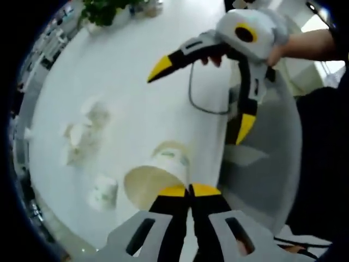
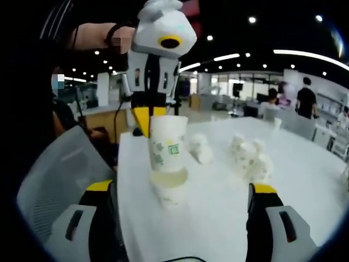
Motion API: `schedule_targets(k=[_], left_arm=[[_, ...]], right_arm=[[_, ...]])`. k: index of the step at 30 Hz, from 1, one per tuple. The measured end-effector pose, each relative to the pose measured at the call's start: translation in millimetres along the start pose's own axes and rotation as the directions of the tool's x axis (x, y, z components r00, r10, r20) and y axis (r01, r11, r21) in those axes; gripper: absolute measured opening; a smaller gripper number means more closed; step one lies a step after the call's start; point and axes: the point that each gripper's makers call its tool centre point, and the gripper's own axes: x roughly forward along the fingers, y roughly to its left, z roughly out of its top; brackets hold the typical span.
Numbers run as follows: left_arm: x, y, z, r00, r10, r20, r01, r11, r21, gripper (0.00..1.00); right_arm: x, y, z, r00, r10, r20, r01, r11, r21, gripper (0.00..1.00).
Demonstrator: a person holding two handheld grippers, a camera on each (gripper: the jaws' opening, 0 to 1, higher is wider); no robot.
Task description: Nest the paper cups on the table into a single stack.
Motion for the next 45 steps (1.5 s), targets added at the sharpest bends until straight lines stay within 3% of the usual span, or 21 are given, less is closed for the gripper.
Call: schedule_targets(k=[13, 21, 27, 36, 45], left_arm=[[28, 4.6, 1.2, 0.999, -0.025, -0.029, 0.025, 0.999, -0.026, 0.0], [42, 8.2, -0.7, 0.999, -0.032, -0.03, 0.033, 0.999, 0.036, 0.0], [45, 10.2, -2.4, 0.999, -0.042, -0.033, 0.043, 0.998, 0.051, 0.0], [48, -1.5, -0.5, 0.995, -0.103, -0.013, 0.103, 0.994, 0.044, 0.03], [53, -4.0, -1.5, 0.993, -0.114, -0.005, 0.114, 0.993, 0.031, 0.07]], right_arm=[[-8, 1, -8.7, 1.0, -0.007, -0.009, 0.007, 1.0, 0.023, 0.99], [-10, 2, -12.3, 1.0, -0.005, -0.006, 0.006, 0.999, 0.047, 0.98], [-11, 3, -12.4, 1.0, -0.004, 0.0, 0.004, 0.998, 0.059, 0.97], [-10, 2, -13.0, 1.0, -0.003, 0.005, 0.003, 0.998, 0.07, 0.95], [-10, 1, -14.7, 1.0, -0.004, 0.003, 0.004, 0.997, 0.073, 0.95]])
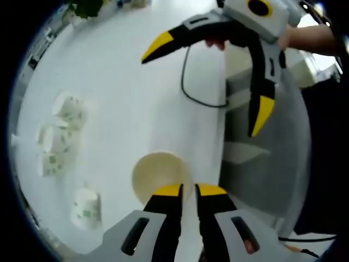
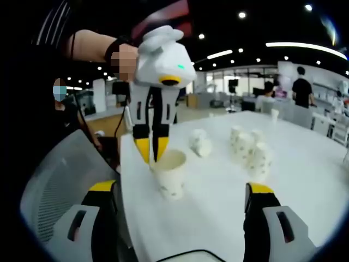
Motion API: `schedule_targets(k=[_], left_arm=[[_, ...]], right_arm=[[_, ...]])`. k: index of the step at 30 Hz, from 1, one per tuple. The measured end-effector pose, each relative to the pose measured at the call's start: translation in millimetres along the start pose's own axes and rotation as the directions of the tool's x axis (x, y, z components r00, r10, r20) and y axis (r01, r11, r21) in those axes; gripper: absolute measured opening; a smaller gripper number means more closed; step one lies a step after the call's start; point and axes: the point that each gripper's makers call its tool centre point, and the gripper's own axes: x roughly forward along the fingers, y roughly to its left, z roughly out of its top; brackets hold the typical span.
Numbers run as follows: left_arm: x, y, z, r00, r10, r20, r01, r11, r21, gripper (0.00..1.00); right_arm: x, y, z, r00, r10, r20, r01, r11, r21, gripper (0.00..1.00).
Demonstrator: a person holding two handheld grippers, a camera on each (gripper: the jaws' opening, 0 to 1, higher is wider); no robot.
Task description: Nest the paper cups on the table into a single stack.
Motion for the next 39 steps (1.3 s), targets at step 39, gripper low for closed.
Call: schedule_targets(k=[39], left_arm=[[-110, 25.1, 43.0, 0.526, 0.145, 0.838, 0.153, 0.953, -0.261, 0.06]], right_arm=[[0, -16, 35.3, 0.998, -0.044, -0.048, 0.042, 0.998, -0.041, 1.0]])
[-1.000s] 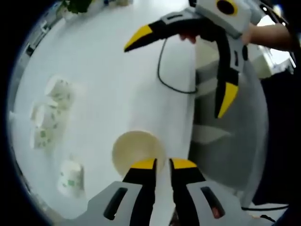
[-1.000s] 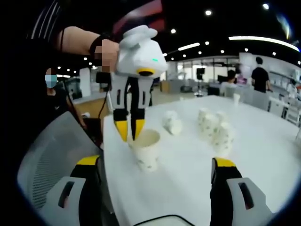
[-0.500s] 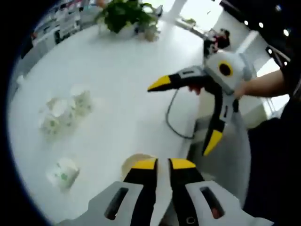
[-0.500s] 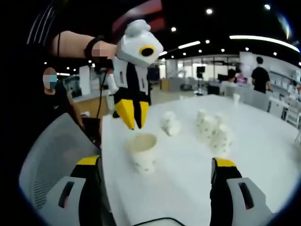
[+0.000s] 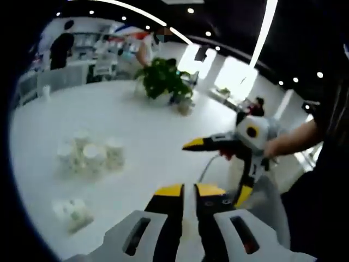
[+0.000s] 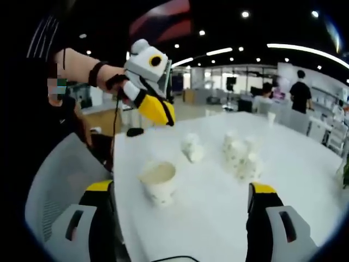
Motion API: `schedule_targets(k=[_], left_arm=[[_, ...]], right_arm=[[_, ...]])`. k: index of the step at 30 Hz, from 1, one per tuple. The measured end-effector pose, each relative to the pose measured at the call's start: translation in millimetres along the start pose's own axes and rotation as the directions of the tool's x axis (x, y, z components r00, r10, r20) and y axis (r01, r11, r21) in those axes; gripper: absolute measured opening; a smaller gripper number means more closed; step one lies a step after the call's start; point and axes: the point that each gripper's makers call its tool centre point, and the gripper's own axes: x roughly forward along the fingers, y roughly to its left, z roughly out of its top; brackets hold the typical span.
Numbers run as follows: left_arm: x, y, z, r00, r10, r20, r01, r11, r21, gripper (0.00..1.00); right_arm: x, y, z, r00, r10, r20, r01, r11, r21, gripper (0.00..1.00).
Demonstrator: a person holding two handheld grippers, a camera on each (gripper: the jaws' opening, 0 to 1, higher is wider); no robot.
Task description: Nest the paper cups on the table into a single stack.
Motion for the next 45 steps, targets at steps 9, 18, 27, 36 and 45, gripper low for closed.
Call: schedule_targets(k=[9, 18, 27, 36, 45], left_arm=[[-10, 12.4, -7.8, 0.994, 0.046, 0.103, -0.045, 0.999, -0.012, 0.41], [-33, 47.1, -15.7, 0.966, 0.176, 0.19, -0.164, 0.983, -0.079, 0.77], [-54, 68.0, -17.3, 0.94, 0.228, 0.254, -0.21, 0.973, -0.097, 0.95], [-70, 77.8, -26.5, 0.931, 0.253, 0.263, -0.217, 0.963, -0.157, 1.0], [-81, 89.5, -43.3, 0.929, 0.282, 0.24, -0.236, 0.951, -0.2, 0.99]], right_arm=[[-3, -4, 9.8, 1.0, -0.02, -0.009, 0.02, 1.0, -0.007, 1.0], [-3, 0, 9.0, 0.999, -0.027, -0.025, 0.027, 1.0, -0.002, 1.0], [0, 2, 8.6, 0.999, -0.022, -0.035, 0.022, 1.0, -0.008, 1.0], [-1, 2, 6.9, 0.999, -0.028, -0.041, 0.027, 1.0, -0.014, 1.0], [-4, 0, -2.0, 0.998, -0.031, -0.063, 0.03, 0.999, -0.02, 1.0]])
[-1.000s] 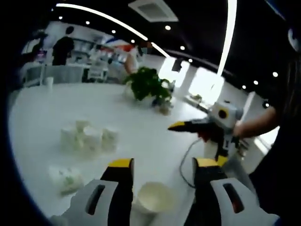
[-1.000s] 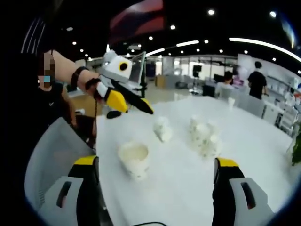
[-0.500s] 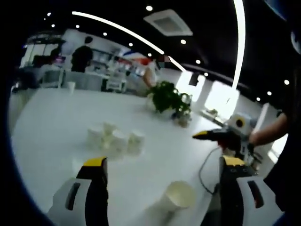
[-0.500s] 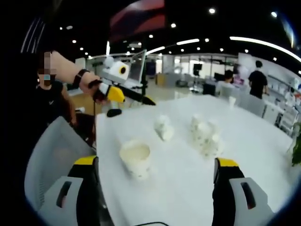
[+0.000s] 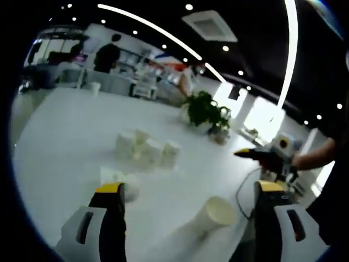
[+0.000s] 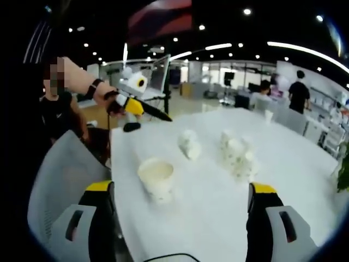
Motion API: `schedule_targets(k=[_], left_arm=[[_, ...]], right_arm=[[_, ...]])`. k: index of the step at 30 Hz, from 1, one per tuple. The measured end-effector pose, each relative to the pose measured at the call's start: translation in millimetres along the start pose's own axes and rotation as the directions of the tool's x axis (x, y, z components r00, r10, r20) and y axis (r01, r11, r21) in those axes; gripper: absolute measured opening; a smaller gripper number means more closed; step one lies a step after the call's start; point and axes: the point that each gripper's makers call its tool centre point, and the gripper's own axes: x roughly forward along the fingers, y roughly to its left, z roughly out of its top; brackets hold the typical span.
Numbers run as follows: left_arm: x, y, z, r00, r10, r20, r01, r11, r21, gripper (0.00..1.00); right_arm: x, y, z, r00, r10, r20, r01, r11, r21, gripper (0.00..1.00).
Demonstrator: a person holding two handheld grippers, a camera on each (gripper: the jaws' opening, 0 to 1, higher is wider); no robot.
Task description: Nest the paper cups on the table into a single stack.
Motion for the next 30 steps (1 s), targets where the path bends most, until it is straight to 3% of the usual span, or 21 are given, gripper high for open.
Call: schedule_targets(k=[18, 24, 30], left_arm=[[-9, 39.3, -8.3, 0.998, 0.043, -0.036, -0.044, 0.998, -0.033, 0.97], [-7, 45.2, -5.1, 0.999, 0.037, -0.038, -0.038, 0.999, -0.028, 0.96], [-4, 65.0, -10.1, 0.998, 0.025, -0.063, -0.027, 0.999, -0.029, 0.93]], right_arm=[[7, -10, 7.4, 1.0, -0.01, -0.018, 0.009, 1.0, -0.025, 1.0], [11, -11, 5.2, 0.999, -0.006, -0.034, 0.006, 1.0, -0.024, 1.0], [16, -11, 2.5, 0.998, -0.01, -0.054, 0.009, 1.0, -0.02, 1.0]])
